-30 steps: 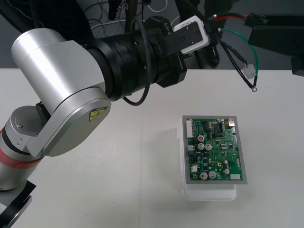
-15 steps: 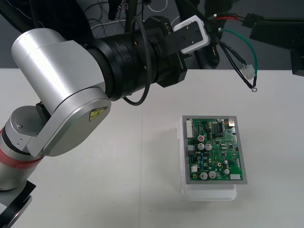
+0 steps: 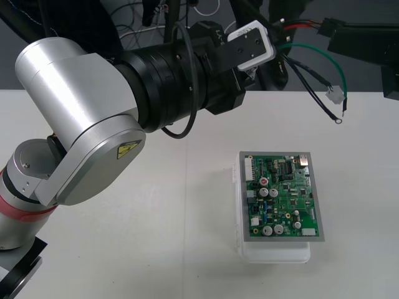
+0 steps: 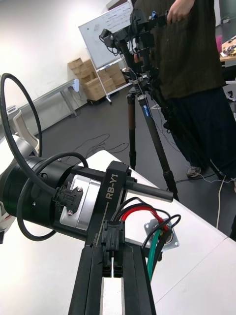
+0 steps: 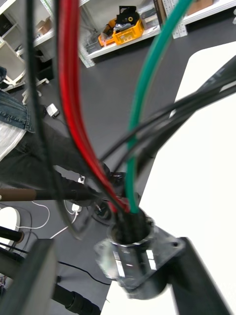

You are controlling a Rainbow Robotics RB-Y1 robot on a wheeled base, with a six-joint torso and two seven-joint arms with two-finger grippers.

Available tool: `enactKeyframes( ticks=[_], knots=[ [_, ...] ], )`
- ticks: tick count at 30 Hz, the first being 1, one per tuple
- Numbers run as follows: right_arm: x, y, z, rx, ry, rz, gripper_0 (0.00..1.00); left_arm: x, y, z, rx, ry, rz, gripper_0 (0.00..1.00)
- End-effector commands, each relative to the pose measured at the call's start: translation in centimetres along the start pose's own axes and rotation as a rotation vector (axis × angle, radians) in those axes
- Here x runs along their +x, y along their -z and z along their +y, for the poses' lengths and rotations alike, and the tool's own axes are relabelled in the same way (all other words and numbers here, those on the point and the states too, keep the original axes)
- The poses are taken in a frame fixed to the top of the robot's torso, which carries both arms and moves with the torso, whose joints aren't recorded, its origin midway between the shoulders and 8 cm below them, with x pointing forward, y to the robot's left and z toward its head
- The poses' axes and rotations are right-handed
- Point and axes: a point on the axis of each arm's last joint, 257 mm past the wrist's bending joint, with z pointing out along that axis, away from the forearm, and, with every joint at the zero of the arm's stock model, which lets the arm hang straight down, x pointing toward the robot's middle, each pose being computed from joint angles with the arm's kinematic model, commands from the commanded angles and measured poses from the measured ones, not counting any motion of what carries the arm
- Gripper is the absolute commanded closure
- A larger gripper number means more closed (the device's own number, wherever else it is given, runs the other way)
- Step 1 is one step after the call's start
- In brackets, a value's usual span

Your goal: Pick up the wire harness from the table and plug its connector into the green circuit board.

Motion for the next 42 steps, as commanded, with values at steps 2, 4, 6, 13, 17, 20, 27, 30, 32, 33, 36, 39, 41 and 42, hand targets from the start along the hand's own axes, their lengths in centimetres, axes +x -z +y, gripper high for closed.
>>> enactKeyframes(
  ticks=[2, 4, 6, 13, 17, 20, 27, 30, 32, 33, 36, 39, 41, 42],
  knots=[
    [-0.6, -0.4, 0.9, -0.022, 0.023, -0.011, 1.0, -2.5, 0.1, 0.0, -0.027, -0.031, -0.085, 0.0],
    [-0.6, -0.4, 0.8, -0.023, 0.02, -0.013, 1.0, -2.3, 0.1, 0.0, -0.027, -0.026, -0.083, 0.0],
    [-0.5, -0.4, 0.8, -0.023, 0.019, -0.012, 1.0, -2.1, 0.2, 0.1, -0.03, -0.019, -0.08, 0.0],
    [-0.6, -0.3, 0.6, -0.02, 0.015, -0.014, 1.0, -1.1, 0.9, 1.2, -0.054, -0.002, -0.067, 0.0],
    [-0.7, -0.2, 0.5, -0.019, 0.014, -0.016, 1.0, -0.3, 2.1, 2.2, -0.066, 0.01, -0.062, 0.0],
    [-0.5, -0.2, 0.2, -0.015, 0.011, -0.011, 1.0, 0.4, 2.9, 2.5, -0.041, 0.05, -0.067, 0.0],
    [-0.1, 0.1, -0.3, -0.011, 0.009, 0.005, 1.0, 1.9, 5.6, 4.0, -0.012, 0.141, -0.081, 0.0],
    [0.4, 0.5, -0.3, -0.013, 0.017, 0.031, 1.0, 2.3, 7.0, 4.4, 0.014, 0.196, -0.099, 0.0],
    [0.6, 1.0, -0.5, -0.008, 0.026, 0.052, 1.0, 2.6, 7.8, 4.5, 0.034, 0.228, -0.107, 0.0],
    [0.6, 1.0, -0.5, -0.008, 0.026, 0.052, 1.0, 2.6, 7.8, 4.5, 0.034, 0.228, -0.107, 0.0],
    [0.7, 2.0, 0.1, -0.024, 0.02, 0.069, 1.0, 2.8, 9.1, 4.5, 0.07, 0.293, -0.127, 0.0],
    [0.7, 2.7, 1.2, -0.057, 0.003, 0.075, 1.0, 2.6, 10.2, 4.4, 0.102, 0.349, -0.15, 0.0],
    [0.8, 3.2, 1.9, -0.075, -0.003, 0.078, 1.0, 2.5, 10.9, 4.2, 0.127, 0.384, -0.164, 0.0],
    [0.8, 3.2, 1.9, -0.075, -0.003, 0.078, 1.0, 2.5, 10.9, 4.2, 0.127, 0.384, -0.164, 0.0]
  ],
)
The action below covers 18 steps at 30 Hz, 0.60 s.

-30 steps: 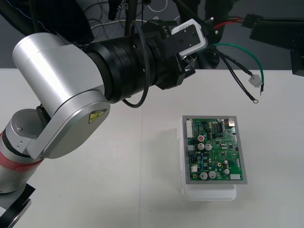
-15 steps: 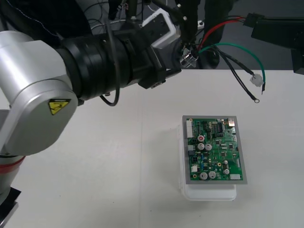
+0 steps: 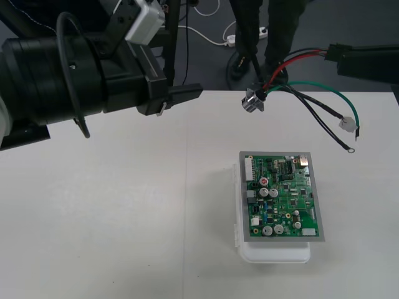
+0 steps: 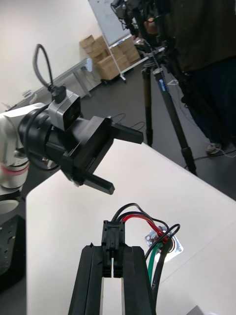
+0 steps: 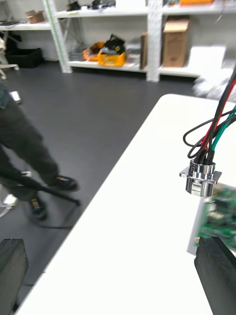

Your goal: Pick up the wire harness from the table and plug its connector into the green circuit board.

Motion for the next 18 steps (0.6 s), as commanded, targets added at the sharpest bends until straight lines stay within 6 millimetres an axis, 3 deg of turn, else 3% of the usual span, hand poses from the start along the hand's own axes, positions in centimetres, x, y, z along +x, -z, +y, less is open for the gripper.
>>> enactKeyframes(
  ticks=[1, 11, 18],
  knots=[
    [-0.7, 1.9, 1.6, -0.012, 0.066, -0.009, 1.0, -1.6, 2.7, 0.5, -0.002, -0.005, -0.066, 0.0],
    [0.9, 3.8, 4.0, -0.109, 0.115, -0.008, 1.0, -4.7, 5.4, -1.5, 0.216, 0.28, -0.218, 0.0],
    [1.8, 3.9, 5.5, -0.175, 0.188, -0.015, 1.0, -6.5, 7.1, -3.2, 0.326, 0.343, -0.267, 0.0]
  ],
)
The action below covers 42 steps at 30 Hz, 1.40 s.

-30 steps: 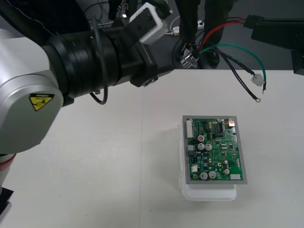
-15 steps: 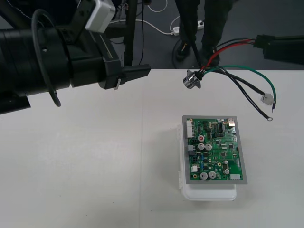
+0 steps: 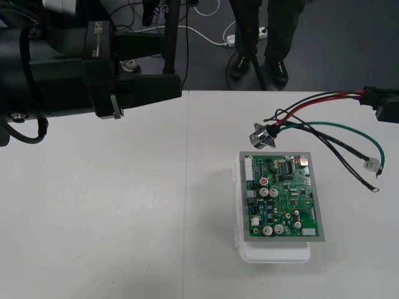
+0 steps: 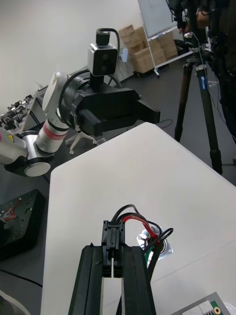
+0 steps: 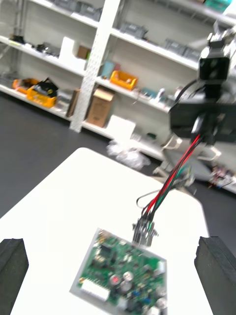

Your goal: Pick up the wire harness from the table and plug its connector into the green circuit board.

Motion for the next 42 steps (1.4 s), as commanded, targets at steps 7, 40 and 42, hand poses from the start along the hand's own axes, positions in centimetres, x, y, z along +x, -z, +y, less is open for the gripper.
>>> enactKeyframes(
  ticks=[7, 40, 42],
  knots=[
    [-1.0, -0.5, 2.5, -0.086, 0.122, -0.058, 1.0, -2.5, 1.3, -2.7, 0.101, 0.017, -0.077, 0.0],
    [-5.3, -5.8, 2.9, -0.118, 0.132, -0.185, 1.0, -4.9, -6.9, -9.1, 0.303, -0.142, -0.134, 0.0],
    [-5.3, -6.2, 2.8, -0.112, 0.145, -0.182, 1.0, -4.9, -7.3, -9.5, 0.315, -0.138, -0.132, 0.0]
  ],
)
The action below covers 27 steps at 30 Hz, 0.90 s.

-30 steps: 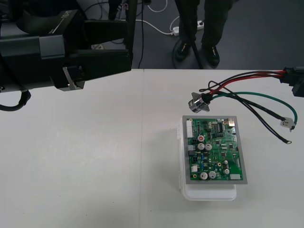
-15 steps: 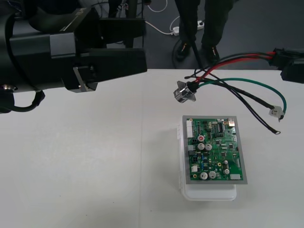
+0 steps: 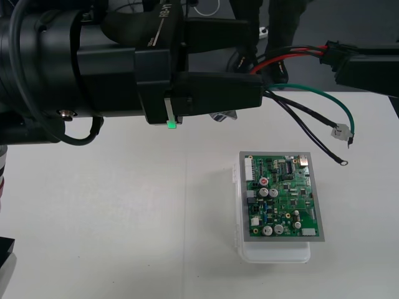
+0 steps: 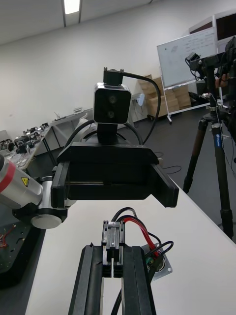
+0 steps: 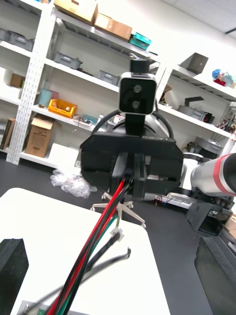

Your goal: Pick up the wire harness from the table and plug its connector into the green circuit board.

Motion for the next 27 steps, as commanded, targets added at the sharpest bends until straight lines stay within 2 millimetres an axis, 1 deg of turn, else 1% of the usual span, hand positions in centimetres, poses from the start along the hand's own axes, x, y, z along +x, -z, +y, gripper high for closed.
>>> enactKeyframes(
  ticks=[1, 6, 10, 14, 22, 27],
  knots=[
    [-0.3, -1.9, 1.0, -0.034, 0.036, -0.002, 1.0, -1.1, -2.1, -1.5, 0.059, -0.127, -0.009, 0.0],
    [-0.2, -2.6, 0.9, -0.025, 0.062, -0.009, 1.0, -1.4, -3.0, -1.7, 0.081, -0.11, -0.022, 0.0],
    [-0.2, -3.1, 1.1, -0.036, 0.053, -0.017, 1.0, -1.7, -3.5, -1.2, 0.09, -0.098, -0.029, 0.0],
    [-0.2, -3.3, 1.3, -0.033, 0.06, -0.013, 1.0, -1.5, -3.9, -1.1, 0.097, -0.09, -0.023, 0.0],
    [-0.5, -3.7, 2.1, -0.038, 0.062, -0.022, 1.0, -1.4, -4.1, -1.1, 0.096, -0.105, -0.022, 0.0],
    [-0.4, -3.6, 1.8, -0.033, 0.04, -0.021, 1.0, -1.5, -4.1, -1.3, 0.103, -0.117, -0.026, 0.0]
  ],
)
